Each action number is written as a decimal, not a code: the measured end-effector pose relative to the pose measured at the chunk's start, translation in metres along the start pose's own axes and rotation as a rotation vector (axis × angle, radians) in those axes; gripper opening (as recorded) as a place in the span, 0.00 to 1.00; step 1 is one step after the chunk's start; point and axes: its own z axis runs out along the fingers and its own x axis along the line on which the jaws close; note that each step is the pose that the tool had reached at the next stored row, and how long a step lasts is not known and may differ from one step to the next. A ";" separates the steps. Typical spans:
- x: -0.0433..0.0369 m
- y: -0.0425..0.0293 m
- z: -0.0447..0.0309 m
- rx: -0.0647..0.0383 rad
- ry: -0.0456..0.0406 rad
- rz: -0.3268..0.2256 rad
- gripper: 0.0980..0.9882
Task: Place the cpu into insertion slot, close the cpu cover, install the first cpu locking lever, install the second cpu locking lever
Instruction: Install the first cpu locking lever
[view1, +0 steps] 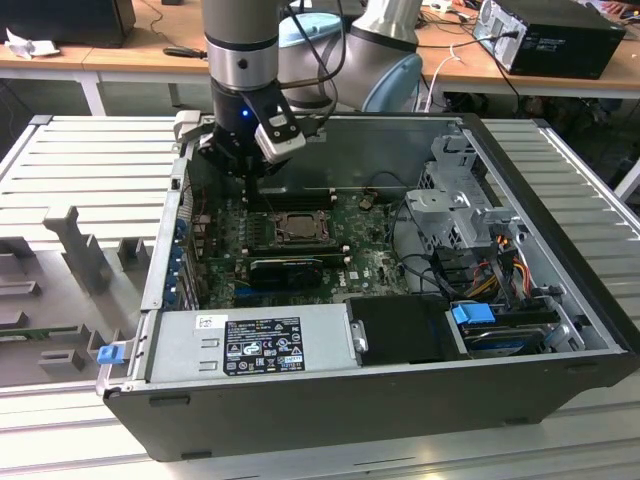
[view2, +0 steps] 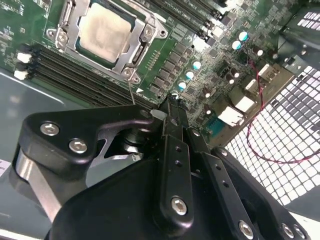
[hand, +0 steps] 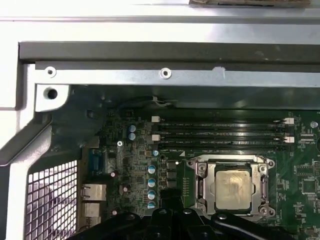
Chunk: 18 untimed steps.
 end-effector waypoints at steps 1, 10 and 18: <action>0.0006 0.0008 0.0009 0.000 0.0000 0.000 0.01; 0.0032 0.0138 0.0074 -0.002 -0.0001 0.000 0.01; 0.0031 0.0232 0.0108 -0.002 -0.0001 0.000 0.01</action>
